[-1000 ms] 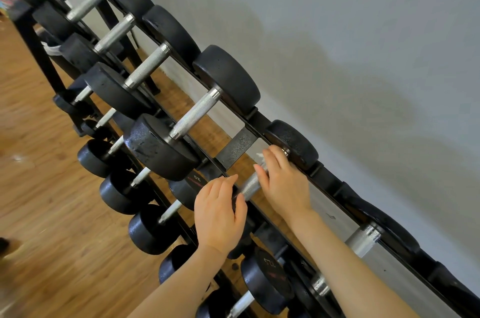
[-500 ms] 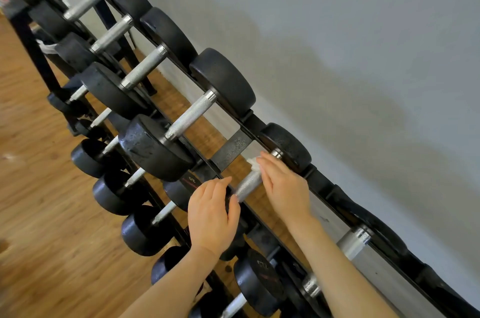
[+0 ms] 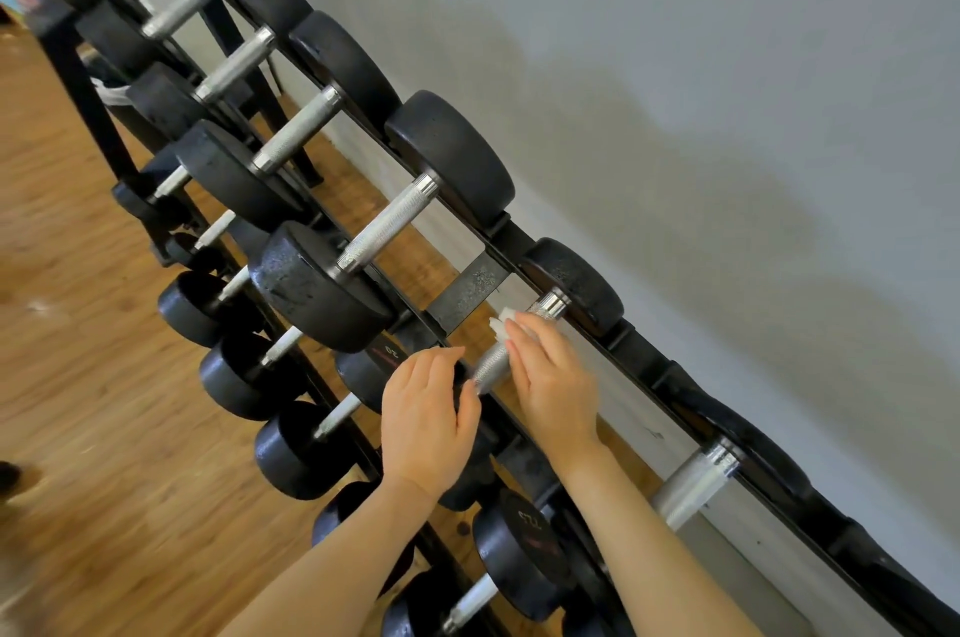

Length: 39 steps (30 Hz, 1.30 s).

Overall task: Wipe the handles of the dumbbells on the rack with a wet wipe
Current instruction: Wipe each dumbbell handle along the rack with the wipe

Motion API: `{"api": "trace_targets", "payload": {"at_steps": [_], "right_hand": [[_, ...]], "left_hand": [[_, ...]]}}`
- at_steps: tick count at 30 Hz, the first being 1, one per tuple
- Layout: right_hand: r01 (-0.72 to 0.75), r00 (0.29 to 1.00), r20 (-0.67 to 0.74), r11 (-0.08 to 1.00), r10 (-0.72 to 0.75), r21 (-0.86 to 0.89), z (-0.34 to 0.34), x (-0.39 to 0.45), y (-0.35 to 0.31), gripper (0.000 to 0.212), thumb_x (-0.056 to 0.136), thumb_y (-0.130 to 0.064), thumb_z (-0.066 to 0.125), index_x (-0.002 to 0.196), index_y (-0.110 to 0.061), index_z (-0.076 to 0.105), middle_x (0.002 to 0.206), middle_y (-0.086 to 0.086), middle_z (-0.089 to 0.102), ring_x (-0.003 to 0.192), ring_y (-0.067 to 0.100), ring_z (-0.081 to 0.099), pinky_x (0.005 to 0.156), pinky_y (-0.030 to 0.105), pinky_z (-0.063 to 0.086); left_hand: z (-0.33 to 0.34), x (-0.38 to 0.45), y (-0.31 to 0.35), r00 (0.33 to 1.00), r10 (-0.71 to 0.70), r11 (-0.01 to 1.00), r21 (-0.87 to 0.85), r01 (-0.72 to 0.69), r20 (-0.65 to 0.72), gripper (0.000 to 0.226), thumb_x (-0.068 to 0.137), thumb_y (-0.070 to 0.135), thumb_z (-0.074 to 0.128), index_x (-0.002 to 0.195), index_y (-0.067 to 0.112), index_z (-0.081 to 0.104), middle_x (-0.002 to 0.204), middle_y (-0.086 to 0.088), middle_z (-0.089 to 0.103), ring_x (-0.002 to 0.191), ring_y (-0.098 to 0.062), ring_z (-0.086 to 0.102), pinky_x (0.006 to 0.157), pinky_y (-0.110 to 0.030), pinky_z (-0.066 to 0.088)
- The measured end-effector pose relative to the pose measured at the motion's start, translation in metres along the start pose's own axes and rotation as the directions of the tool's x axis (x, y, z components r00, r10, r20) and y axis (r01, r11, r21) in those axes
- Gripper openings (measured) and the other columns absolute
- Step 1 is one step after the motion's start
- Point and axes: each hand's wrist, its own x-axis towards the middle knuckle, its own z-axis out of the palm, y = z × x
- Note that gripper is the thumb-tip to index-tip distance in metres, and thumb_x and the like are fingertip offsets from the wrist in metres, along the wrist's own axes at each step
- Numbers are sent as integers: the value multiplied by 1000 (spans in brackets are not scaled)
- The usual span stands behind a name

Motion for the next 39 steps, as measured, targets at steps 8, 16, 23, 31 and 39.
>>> {"api": "trace_targets", "payload": {"at_steps": [8, 16, 23, 31, 39], "right_hand": [[42, 995, -89, 993, -52, -115, -5, 9, 0, 30, 94, -31, 52, 103, -9, 70, 98, 6, 67, 83, 17, 56, 63, 19, 43], [-37, 990, -141, 999, 32, -39, -7, 10, -5, 35, 91, -32, 50, 99, -6, 72, 98, 8, 67, 92, 20, 57, 71, 26, 51], [-102, 994, -49, 993, 100, -59, -14, 19, -7, 22, 85, -21, 65, 98, -5, 71, 95, 8, 65, 85, 19, 60, 68, 20, 47], [-241, 966, 118, 965, 229, 107, -6, 16, -19, 7, 96, -24, 56, 97, -19, 61, 94, -9, 53, 82, 3, 49, 65, 13, 45], [21, 998, 55, 993, -14, -115, -4, 12, -20, 20, 84, -23, 65, 93, -6, 71, 91, 7, 63, 82, 17, 55, 60, 22, 51]], "left_hand": [[-3, -33, -20, 996, 24, 997, 70, -30, 87, 57, 99, 52, 28, 147, 24, 40, 160, 3, 24, 149, -13, 16, 117, -33, 16], [-1, -43, -19, 997, 7, 996, 88, -13, 78, 57, 98, 47, 30, 150, 23, 35, 161, -3, 22, 148, -17, 14, 113, -35, 19], [0, -43, -19, 997, 4, 995, 102, -11, 75, 58, 98, 48, 29, 151, 24, 34, 161, -3, 23, 149, -22, 18, 113, -35, 20], [0, -43, -22, 996, 6, 995, 103, -15, 84, 58, 98, 50, 27, 151, 28, 30, 161, -2, 22, 150, -21, 16, 113, -35, 19], [3, -43, -25, 996, 9, 995, 98, -18, 90, 56, 101, 52, 26, 152, 30, 26, 162, -1, 20, 150, -20, 13, 114, -36, 19]]}}
